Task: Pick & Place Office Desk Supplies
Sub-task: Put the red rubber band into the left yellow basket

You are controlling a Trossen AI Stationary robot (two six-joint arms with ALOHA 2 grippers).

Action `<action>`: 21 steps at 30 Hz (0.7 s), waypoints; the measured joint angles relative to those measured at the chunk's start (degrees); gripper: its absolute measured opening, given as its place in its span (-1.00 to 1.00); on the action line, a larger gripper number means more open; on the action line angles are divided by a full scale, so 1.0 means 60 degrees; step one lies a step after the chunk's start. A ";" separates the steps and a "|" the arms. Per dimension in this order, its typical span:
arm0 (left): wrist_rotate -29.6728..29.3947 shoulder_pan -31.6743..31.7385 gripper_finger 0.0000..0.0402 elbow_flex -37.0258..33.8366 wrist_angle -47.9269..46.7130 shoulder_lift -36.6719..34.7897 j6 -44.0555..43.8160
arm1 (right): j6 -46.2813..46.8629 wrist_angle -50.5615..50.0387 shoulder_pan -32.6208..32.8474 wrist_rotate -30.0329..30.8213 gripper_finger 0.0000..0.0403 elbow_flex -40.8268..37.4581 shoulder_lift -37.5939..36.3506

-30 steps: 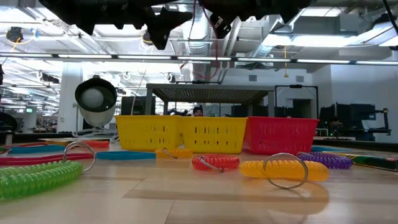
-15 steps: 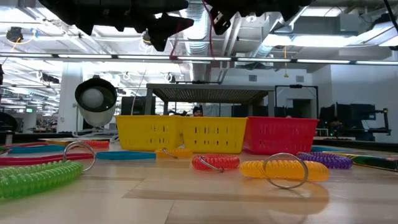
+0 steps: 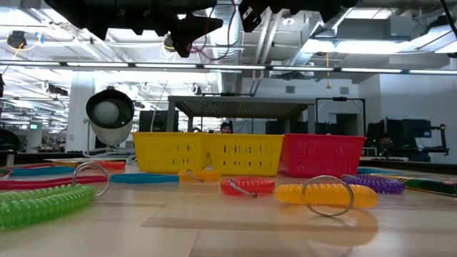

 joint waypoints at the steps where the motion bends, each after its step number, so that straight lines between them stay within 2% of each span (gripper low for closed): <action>1: -0.0026 0.0000 -0.02 0.0000 -0.0001 0.0000 0.0006 | 0.0002 0.0014 -0.0004 0.0004 -1.00 0.0000 0.0000; 9: -0.0203 0.0000 -0.15 0.0000 0.0002 0.0000 0.0017 | -0.0002 0.0156 0.0000 0.0004 -1.00 -0.0004 0.0000; 17: -0.0925 0.0000 -0.54 0.0000 0.0002 0.0000 0.0480 | -0.0002 0.0164 0.0000 0.0007 -1.00 -0.0004 0.0000; 21: -0.0967 0.0000 -0.79 0.0000 0.0108 0.0000 0.0527 | 0.0002 0.0165 0.0000 0.0009 -1.00 -0.0004 0.0000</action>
